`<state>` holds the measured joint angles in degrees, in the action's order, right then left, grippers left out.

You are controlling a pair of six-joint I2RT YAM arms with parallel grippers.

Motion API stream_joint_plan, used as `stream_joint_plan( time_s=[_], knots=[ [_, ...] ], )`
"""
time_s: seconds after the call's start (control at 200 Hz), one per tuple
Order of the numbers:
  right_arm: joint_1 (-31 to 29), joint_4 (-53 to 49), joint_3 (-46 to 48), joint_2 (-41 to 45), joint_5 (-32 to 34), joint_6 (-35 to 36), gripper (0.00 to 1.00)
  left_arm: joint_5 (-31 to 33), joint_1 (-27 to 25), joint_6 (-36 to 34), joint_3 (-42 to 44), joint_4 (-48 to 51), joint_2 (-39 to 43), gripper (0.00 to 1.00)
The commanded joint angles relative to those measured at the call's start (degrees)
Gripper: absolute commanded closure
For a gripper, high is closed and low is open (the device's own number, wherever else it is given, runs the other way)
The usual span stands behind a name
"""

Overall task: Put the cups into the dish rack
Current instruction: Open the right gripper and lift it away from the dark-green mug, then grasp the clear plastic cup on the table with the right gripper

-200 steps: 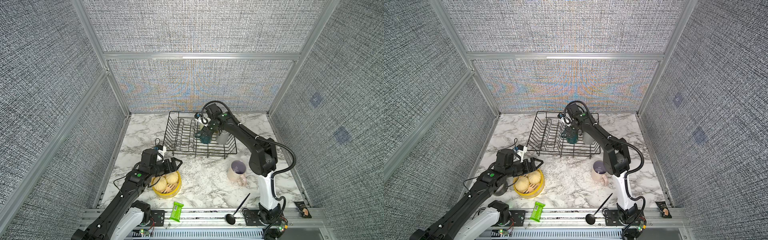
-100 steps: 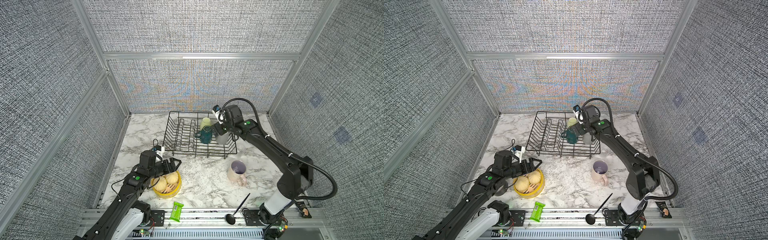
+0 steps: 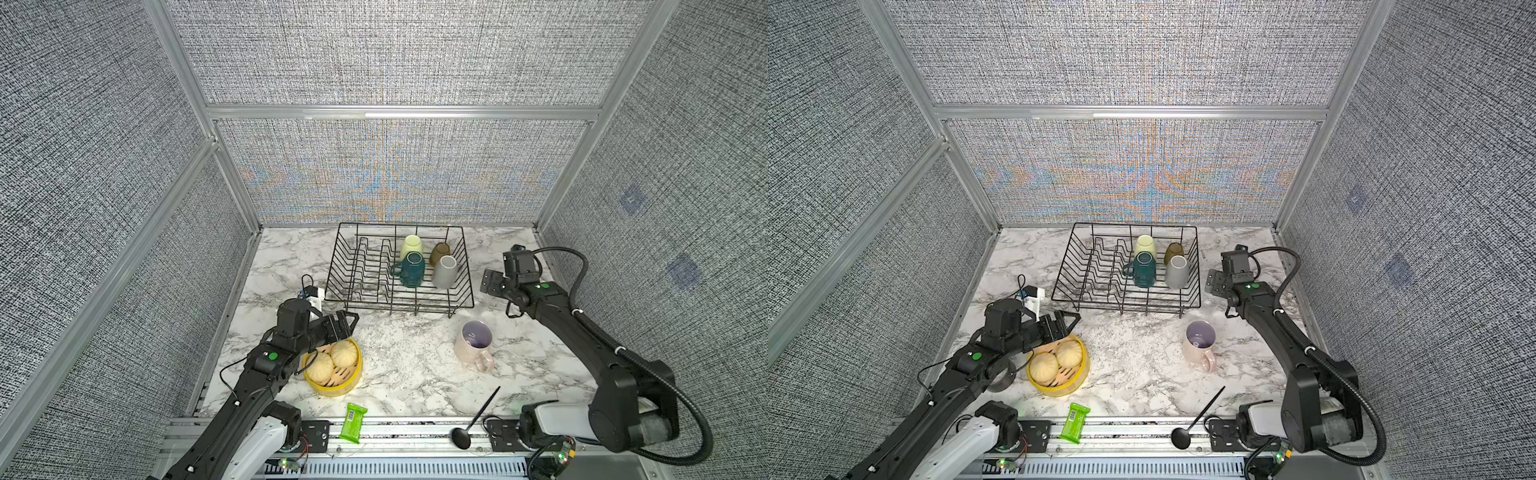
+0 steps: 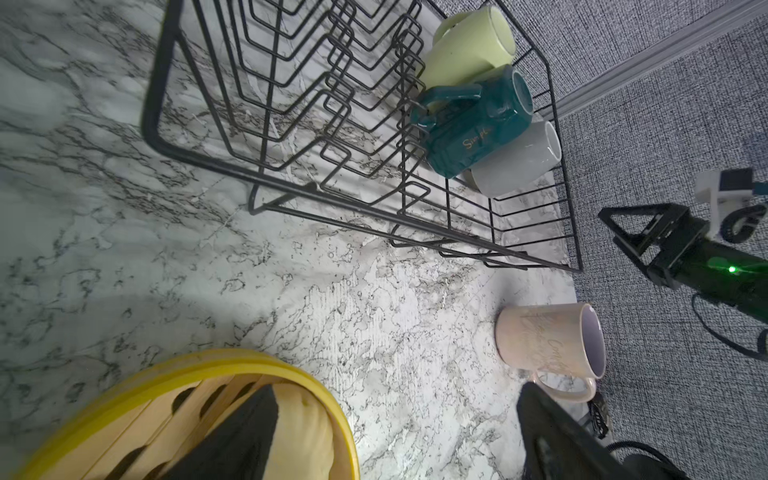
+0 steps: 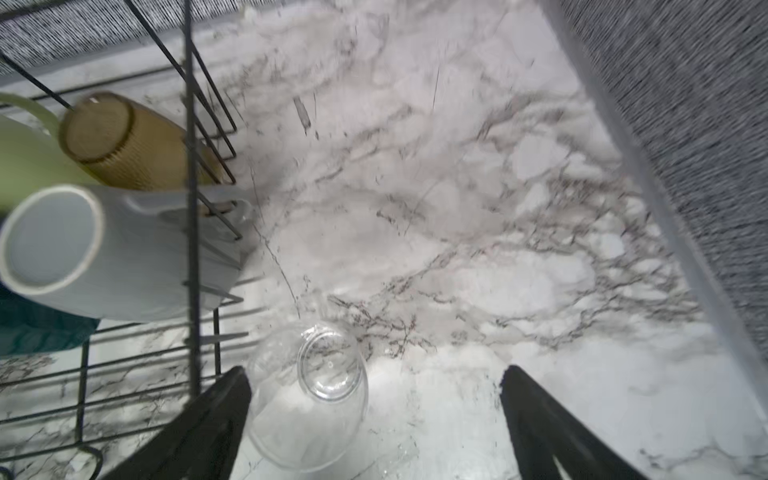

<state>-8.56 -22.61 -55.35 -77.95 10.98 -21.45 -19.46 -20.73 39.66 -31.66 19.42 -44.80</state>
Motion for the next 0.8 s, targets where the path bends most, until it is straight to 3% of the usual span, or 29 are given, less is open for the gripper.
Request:
stream_joint_plan(
  time_s=[0.0, 0.115, 0.29, 0.415, 0.49, 0.73, 0.795],
  knots=[
    [2.54, -1.45, -0.69, -3.06, -9.92, -5.6, 0.13, 0.42, 0.08, -0.42, -0.36, -1.75, -0.53, 0.09],
    [3.72, -1.31, -1.25, -7.37, -14.3, -6.85, 0.22, 0.04, 0.1, -0.98, -1.55, 0.47, -1.17, 0.09],
    [3.9, -1.54, -0.77, -10.26, -11.02, -6.99, 0.3, -0.44, 0.09, -1.41, -0.79, 2.59, 0.41, 0.09],
    [3.9, -0.68, 1.03, -12.09, -10.36, -8.5, 0.56, 0.61, 0.08, 0.13, 1.56, 1.41, 3.21, 0.09],
    [3.9, 0.78, 2.57, -12.32, -10.63, -9.35, 0.61, 0.57, 0.08, 0.77, 2.65, 0.25, 4.81, 0.09],
    [3.77, 3.0, 4.6, -8.16, -8.99, -9.51, 0.9, -0.23, 0.08, 0.09, 1.07, 1.6, 5.62, 0.09],
    [3.81, 3.98, 5.27, -6.57, -8.8, -9.6, 0.91, -0.83, 0.08, -0.46, 0.15, 2.34, 5.08, 0.09]
  ],
)
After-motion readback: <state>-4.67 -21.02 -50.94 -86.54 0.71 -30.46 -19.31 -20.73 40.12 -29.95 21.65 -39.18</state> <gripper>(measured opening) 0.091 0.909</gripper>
